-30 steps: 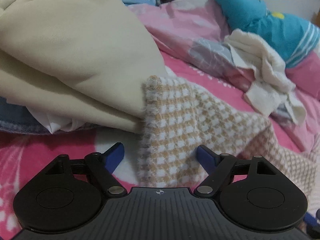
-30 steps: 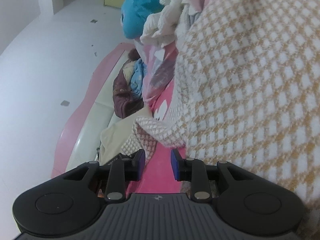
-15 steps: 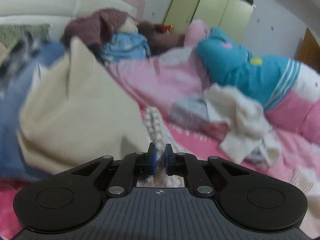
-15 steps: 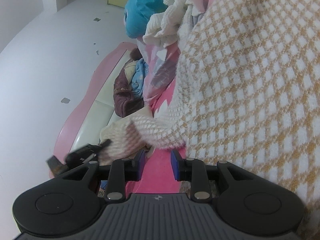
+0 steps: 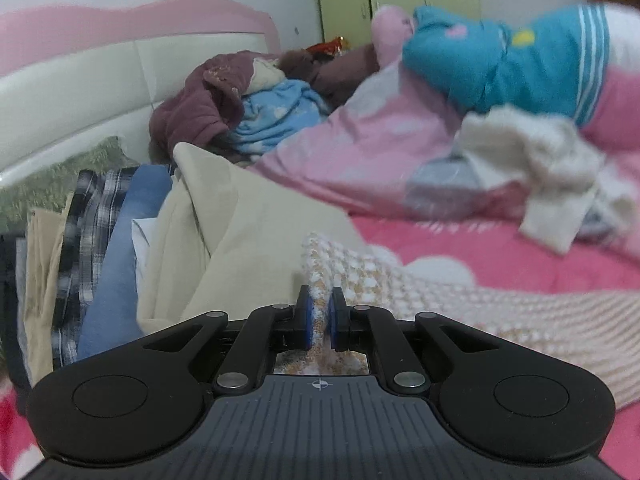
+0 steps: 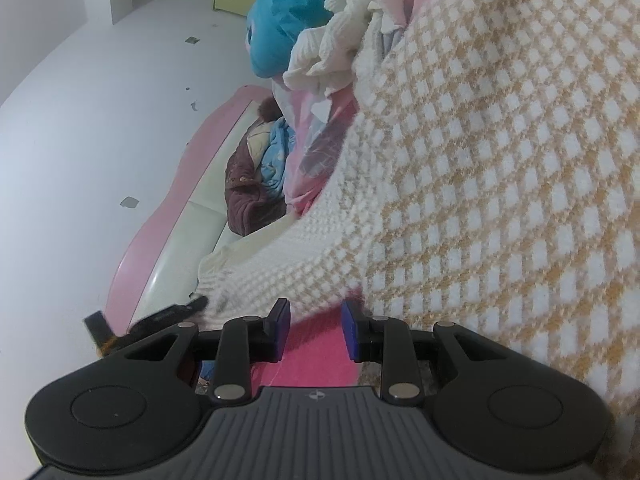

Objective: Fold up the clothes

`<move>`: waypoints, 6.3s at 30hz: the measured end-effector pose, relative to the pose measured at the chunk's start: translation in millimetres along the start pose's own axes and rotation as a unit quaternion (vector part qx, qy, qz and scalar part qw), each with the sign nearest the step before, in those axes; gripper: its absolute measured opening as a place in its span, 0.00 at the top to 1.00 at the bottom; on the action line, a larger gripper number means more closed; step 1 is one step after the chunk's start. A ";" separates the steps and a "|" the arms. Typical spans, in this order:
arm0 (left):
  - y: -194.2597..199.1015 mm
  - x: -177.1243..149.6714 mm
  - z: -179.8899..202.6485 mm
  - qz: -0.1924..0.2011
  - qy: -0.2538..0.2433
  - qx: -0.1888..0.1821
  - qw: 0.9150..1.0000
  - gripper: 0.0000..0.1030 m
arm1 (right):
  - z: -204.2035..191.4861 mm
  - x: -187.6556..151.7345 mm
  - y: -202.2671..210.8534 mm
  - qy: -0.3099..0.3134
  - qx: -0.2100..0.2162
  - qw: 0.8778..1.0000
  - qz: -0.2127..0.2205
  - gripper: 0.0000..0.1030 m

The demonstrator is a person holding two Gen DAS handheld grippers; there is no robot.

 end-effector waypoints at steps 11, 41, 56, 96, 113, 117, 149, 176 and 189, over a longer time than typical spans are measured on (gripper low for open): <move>-0.9 -8.3 -11.0 0.004 -0.048 0.055 0.997 0.69 | 0.4 0.2 -0.4 0.001 0.001 1.000 -0.001 0.71; -25.9 -124.8 223.6 -0.080 0.313 -0.181 0.929 0.61 | -5.8 140.4 1.3 0.361 -0.323 0.870 -0.096 0.73; -30.2 -125.0 218.0 -0.066 0.343 -0.213 0.912 0.62 | 34.9 89.0 -5.1 0.442 -0.358 0.790 -0.229 0.76; -29.9 -129.5 198.3 -0.060 0.394 -0.205 0.894 0.73 | 23.8 72.7 -112.2 0.549 -0.150 0.706 -0.422 0.60; -30.9 -129.6 197.5 -0.060 0.398 -0.207 0.891 0.73 | 33.5 69.3 -122.9 0.511 -0.172 0.730 -0.420 0.60; -30.7 -129.4 197.5 -0.060 0.399 -0.207 0.891 0.73 | 22.8 58.5 -119.0 0.554 -0.185 0.705 -0.402 0.84; -31.1 -135.0 198.0 -0.057 0.394 -0.203 0.895 0.74 | 25.8 141.3 -53.4 0.534 -0.288 0.747 -0.273 0.68; -32.5 -134.4 199.0 -0.056 0.395 -0.204 0.894 0.73 | 88.5 141.8 -81.0 0.425 -0.294 0.791 -0.327 0.25; -32.4 -133.7 198.7 -0.056 0.398 -0.206 0.892 0.73 | 80.6 161.1 -85.4 0.461 -0.336 0.794 -0.211 0.83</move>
Point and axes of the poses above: each gripper's, at about its wrist camera, not at the fingertips, and y roughly against the way its jaws point, z to its right, x to its top, the point moved 10 cm from there along -y, roughly the way its jaws point, and after that the axes turned 14 degrees about y, right-handed, at the moved point
